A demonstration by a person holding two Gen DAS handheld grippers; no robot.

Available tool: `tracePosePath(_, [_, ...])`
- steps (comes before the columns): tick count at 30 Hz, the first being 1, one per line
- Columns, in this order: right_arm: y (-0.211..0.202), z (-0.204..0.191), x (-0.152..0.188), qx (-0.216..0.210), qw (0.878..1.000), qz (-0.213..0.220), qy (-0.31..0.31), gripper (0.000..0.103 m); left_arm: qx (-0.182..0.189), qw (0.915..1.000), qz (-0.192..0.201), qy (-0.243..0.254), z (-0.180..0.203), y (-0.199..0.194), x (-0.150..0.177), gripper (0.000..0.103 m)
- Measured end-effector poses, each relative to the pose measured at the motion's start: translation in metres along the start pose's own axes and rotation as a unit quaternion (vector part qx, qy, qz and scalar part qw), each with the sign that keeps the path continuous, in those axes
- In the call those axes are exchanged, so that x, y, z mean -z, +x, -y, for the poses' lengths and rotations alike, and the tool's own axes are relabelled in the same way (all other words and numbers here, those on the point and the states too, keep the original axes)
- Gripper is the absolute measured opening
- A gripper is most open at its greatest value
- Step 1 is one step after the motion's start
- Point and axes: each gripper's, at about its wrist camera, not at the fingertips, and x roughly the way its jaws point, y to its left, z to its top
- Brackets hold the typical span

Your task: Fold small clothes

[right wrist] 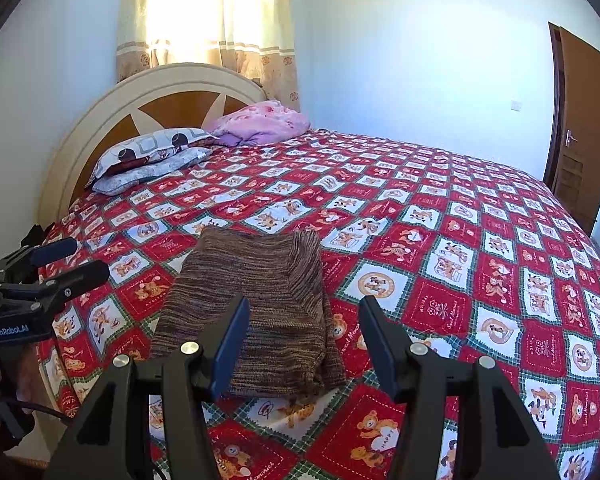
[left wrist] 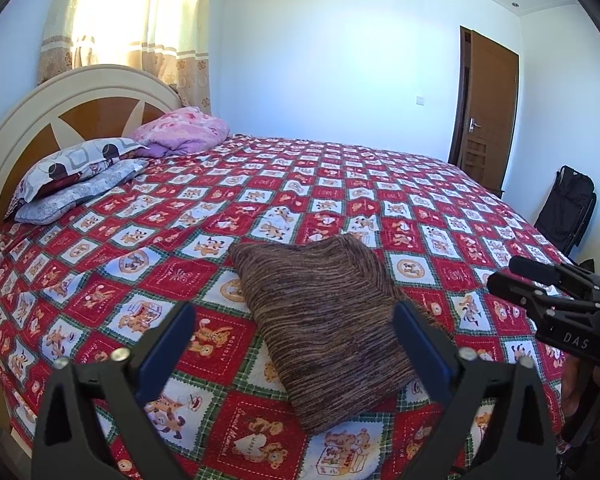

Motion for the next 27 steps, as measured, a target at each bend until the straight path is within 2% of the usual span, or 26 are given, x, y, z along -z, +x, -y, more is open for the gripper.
tracePosePath(8, [-0.004, 0.0, -0.001, 0.001, 1.0, 0.011, 0.004, 0.058, -0.002, 1.0, -0.004, -0.001, 0.001, -0.001, -0.002, 0.103])
tracePosePath(18, [-0.013, -0.002, -0.004, 0.003, 0.999, 0.034, 0.003, 0.058, -0.025, 0.9996, 0.016, 0.004, -0.001, -0.006, -0.003, 0.103])
tracePosePath(27, [-0.012, -0.007, -0.003, -0.003, 1.0, 0.031, -0.004, 0.058, -0.033, 0.999, 0.03, -0.001, -0.008, -0.007, -0.002, 0.103])
